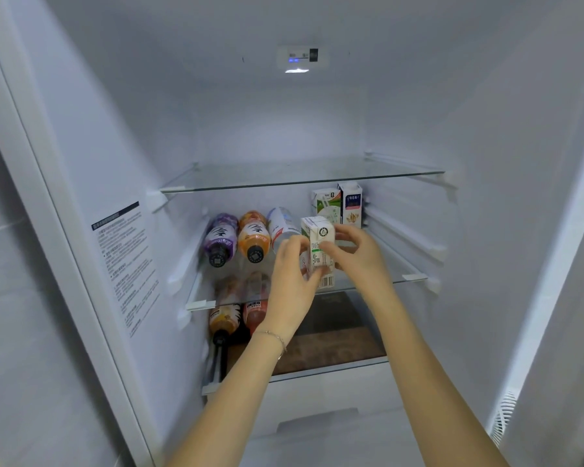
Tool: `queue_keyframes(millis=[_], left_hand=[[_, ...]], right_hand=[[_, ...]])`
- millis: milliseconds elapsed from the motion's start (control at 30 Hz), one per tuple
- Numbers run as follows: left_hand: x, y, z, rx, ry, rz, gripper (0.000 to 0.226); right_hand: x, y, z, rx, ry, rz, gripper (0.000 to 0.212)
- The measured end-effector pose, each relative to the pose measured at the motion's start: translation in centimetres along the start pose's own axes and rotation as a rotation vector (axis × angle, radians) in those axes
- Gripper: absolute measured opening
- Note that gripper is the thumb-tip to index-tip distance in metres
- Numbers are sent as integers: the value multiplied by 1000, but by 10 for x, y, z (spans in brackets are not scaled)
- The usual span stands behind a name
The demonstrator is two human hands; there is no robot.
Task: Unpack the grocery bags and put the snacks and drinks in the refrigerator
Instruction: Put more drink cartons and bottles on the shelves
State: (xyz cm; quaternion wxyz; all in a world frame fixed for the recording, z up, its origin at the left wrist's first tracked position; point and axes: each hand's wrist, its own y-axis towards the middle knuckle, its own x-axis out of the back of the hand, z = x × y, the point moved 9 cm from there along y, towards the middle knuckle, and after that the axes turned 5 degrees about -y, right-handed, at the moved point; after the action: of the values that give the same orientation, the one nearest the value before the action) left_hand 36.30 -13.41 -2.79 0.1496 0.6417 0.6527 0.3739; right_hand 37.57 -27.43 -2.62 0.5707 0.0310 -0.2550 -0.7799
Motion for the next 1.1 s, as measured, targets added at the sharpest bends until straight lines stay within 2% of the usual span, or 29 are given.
queue_keyframes(millis=[100,200,333,467,567,733,867,1000,1100], left_hand=[[0,-1,5,21,18,64,44],[8,-16,6,17,189,67,54],[8,-54,-3,-117,389,97,68],[-2,-88,5,-271,547,99,56],[-9,-104,19,-318,661,152,52],[-4,-110,40,-237,766,206,55],[4,-107,55,-106,852,244,61],[7,-108,60,-44,873,258,66],[7,-108,56,-35,872,266,66]], right_hand=[[-4,4,-7,-38,-49,66,46],[-4,9,-6,-21,-50,46,36],[-3,26,-16,-31,-41,-8,31],[-5,50,-23,-65,-49,-51,32],[-9,67,-26,-58,-90,-77,32],[-25,99,-34,-105,-172,23,38],[-33,115,-45,-189,-245,44,28],[-37,122,-49,-238,-230,64,38],[-42,126,-55,-252,-254,118,26]])
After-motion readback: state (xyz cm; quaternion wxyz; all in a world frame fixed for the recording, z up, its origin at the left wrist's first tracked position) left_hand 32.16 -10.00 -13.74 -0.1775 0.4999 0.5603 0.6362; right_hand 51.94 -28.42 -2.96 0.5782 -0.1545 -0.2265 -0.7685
